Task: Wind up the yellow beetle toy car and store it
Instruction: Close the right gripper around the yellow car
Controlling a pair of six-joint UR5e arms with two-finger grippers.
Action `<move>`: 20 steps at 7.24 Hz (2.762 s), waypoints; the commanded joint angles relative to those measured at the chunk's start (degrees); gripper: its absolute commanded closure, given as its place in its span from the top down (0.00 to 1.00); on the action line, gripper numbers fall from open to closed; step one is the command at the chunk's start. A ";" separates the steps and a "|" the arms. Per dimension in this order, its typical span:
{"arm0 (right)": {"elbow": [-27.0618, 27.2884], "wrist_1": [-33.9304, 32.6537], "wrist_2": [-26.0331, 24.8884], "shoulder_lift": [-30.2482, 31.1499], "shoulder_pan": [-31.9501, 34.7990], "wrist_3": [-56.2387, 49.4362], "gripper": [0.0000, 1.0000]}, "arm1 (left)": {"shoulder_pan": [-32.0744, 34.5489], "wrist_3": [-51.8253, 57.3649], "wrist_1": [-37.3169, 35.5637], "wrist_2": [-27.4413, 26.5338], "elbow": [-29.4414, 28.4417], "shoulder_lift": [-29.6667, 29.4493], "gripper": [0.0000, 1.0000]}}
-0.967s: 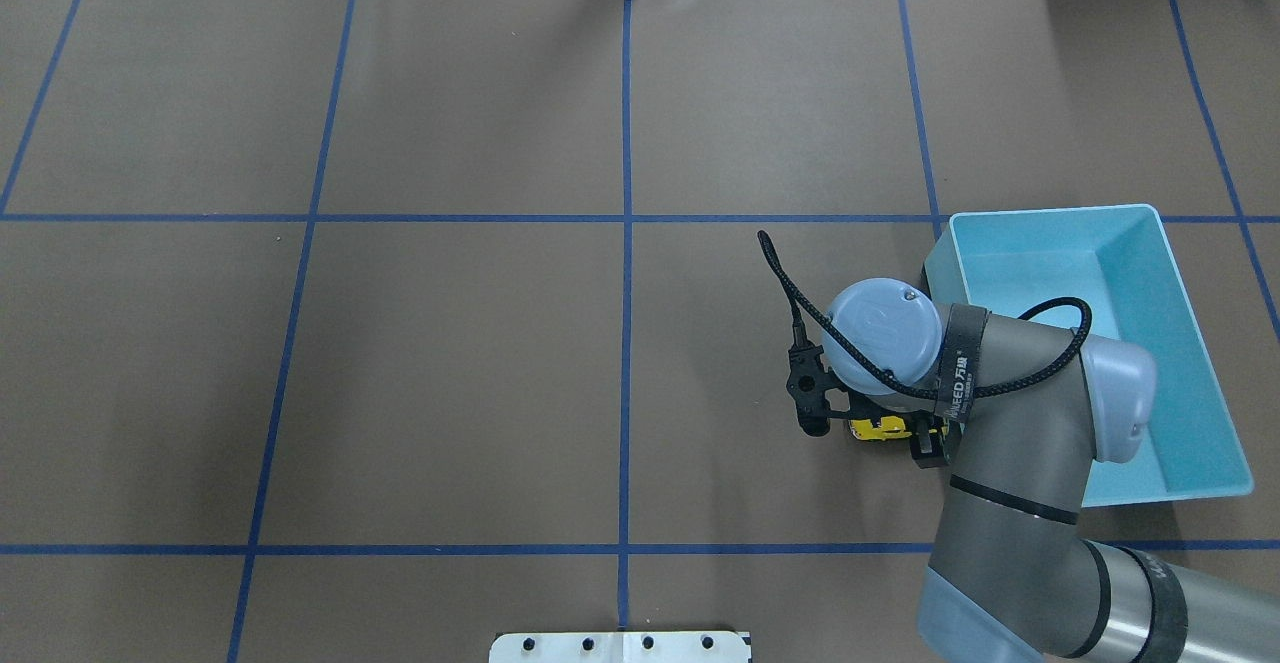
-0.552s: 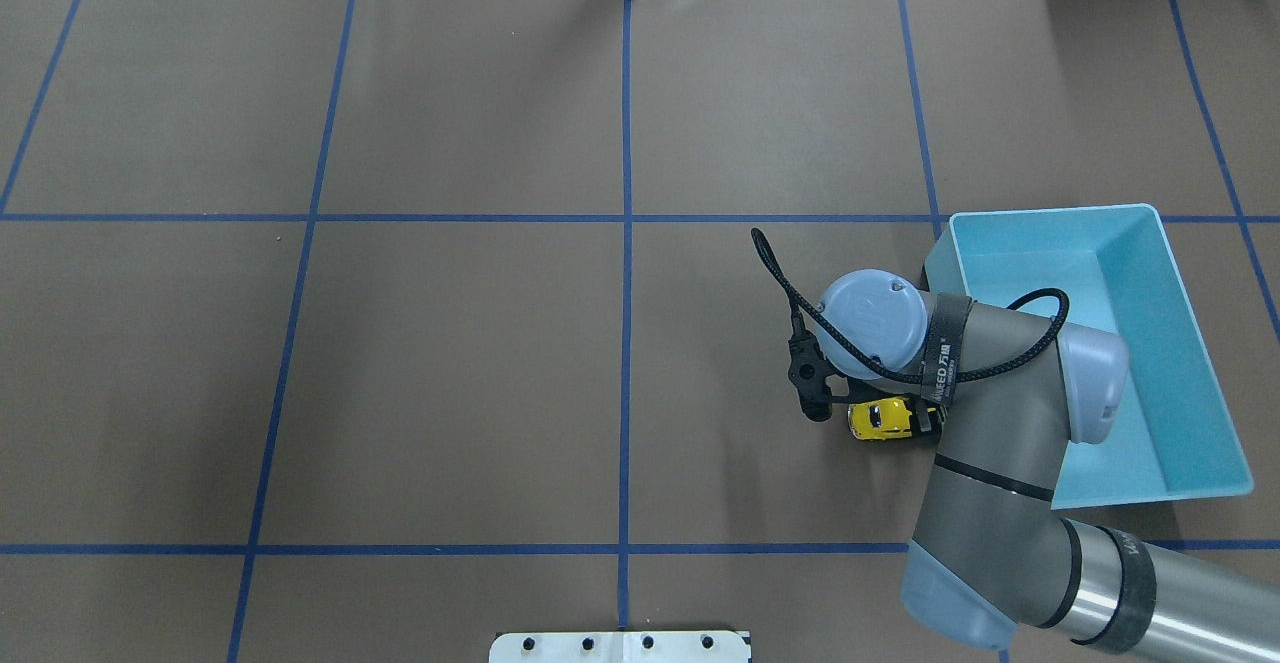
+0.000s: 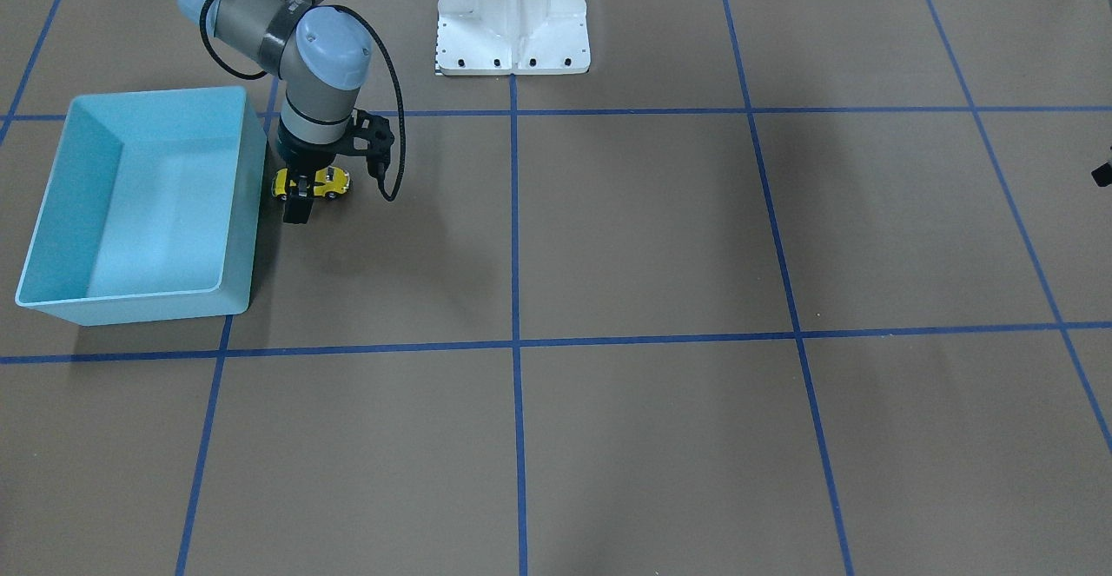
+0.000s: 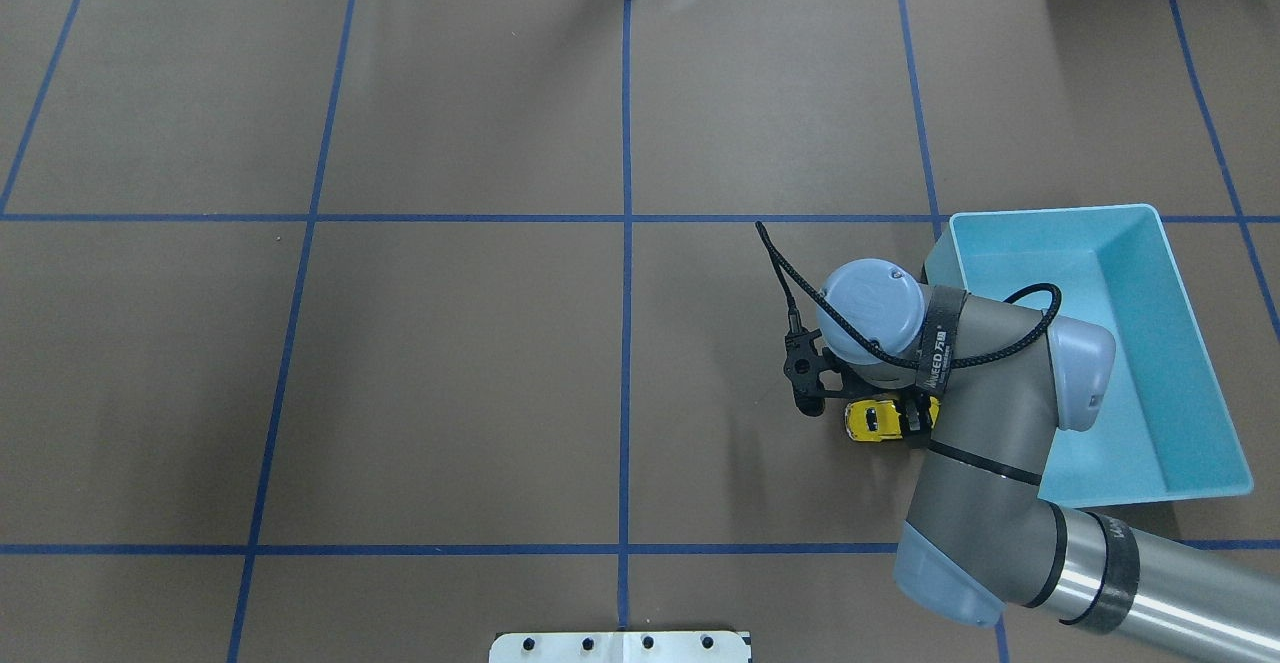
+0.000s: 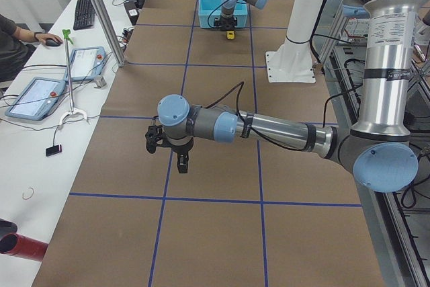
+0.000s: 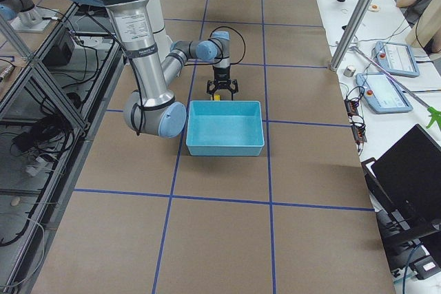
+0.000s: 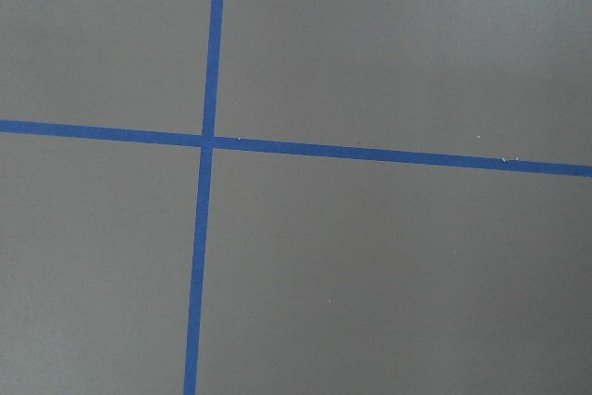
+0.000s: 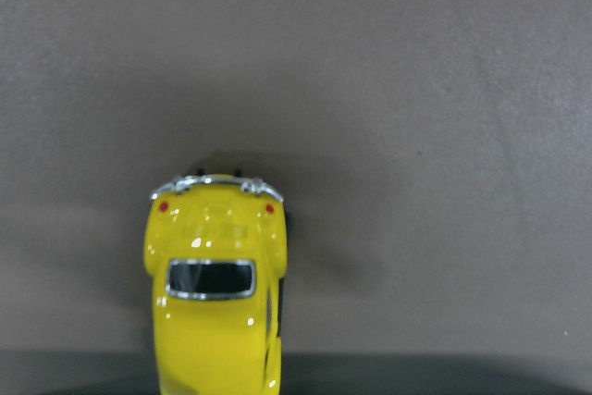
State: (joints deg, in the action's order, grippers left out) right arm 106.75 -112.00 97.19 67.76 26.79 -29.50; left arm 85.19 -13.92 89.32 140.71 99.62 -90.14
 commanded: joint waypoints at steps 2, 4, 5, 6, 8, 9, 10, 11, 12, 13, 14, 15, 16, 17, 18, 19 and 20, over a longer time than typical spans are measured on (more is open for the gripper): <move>0.21 -0.76 4.23 0.09 1.60 -0.91 0.99 | -0.02 0.03 0.07 0.00 -0.13 0.05 1.00; 0.21 -0.85 4.23 0.09 1.77 -1.17 0.99 | 0.07 0.03 0.07 0.00 0.05 0.57 1.00; -0.31 -0.77 4.06 0.09 1.60 -1.44 0.99 | 0.07 0.03 -0.02 0.00 0.48 2.49 1.00; -0.92 -0.42 4.06 0.00 1.25 -1.35 0.98 | 0.07 0.03 0.07 0.00 0.31 3.03 1.00; -1.28 -0.06 4.06 0.35 0.89 -1.26 0.96 | 0.15 0.03 0.15 0.00 0.31 3.39 1.00; -1.28 -0.06 4.06 0.27 0.89 -1.18 0.81 | 0.07 0.03 0.33 0.00 -0.04 3.39 1.00; -1.28 0.02 4.06 0.27 0.81 -1.17 0.68 | 0.07 0.12 0.33 0.09 -0.13 3.48 1.00; -1.28 0.02 3.97 0.18 0.46 -0.83 0.59 | 0.15 0.12 0.33 0.00 -0.30 3.48 1.00; -1.28 0.02 3.97 0.01 0.19 -0.65 0.55 | 0.07 0.12 0.33 0.00 -0.39 3.48 1.00; -1.19 -0.06 4.05 -0.17 0.19 -0.73 0.51 | 0.07 0.12 0.33 0.00 -0.31 3.48 1.00; -1.19 -0.06 4.06 -0.26 0.19 -0.65 0.50 | 0.07 0.03 0.33 0.00 -0.31 3.48 1.00; -1.19 -0.06 4.06 -0.26 0.02 -0.65 0.50 | 0.07 0.12 0.33 0.00 -0.31 3.48 1.00; -1.19 -0.06 4.14 -0.26 0.01 -0.65 0.50 | 0.15 0.03 0.24 0.00 -0.31 3.48 1.00; -1.19 -0.06 4.49 -0.26 0.01 -0.73 0.51 | 0.15 0.12 0.24 0.00 -0.31 3.48 1.00; -1.28 -0.06 6.06 -0.17 -0.07 -0.74 0.52 | 0.07 0.03 0.24 0.00 -0.31 3.57 1.00; -1.28 -0.06 6.16 -0.09 -0.16 -0.74 0.53 | 0.15 0.03 0.24 0.00 -0.31 3.57 1.00; -1.37 -0.06 6.16 0.00 -0.34 -0.82 0.53 | 0.07 0.12 0.24 0.00 -0.31 3.83 1.00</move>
State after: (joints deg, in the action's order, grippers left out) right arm 105.46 -112.06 103.12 67.66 26.62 -30.25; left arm 85.30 -13.86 89.56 140.71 99.32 -86.51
